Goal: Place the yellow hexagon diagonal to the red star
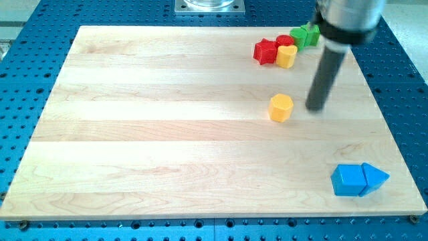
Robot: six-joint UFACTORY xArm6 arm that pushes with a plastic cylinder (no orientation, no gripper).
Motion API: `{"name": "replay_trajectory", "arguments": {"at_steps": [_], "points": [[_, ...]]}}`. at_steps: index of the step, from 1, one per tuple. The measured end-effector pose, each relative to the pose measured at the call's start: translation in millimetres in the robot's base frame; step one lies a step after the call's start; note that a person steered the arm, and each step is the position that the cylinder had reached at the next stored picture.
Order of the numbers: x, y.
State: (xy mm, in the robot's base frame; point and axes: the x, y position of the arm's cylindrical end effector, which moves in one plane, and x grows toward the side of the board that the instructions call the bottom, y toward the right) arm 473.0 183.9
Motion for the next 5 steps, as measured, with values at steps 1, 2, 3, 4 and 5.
{"name": "replay_trajectory", "arguments": {"at_steps": [1, 2, 3, 4, 5], "points": [[30, -36], [-36, -35], [-101, 24], [-146, 45], [-148, 34]]}}
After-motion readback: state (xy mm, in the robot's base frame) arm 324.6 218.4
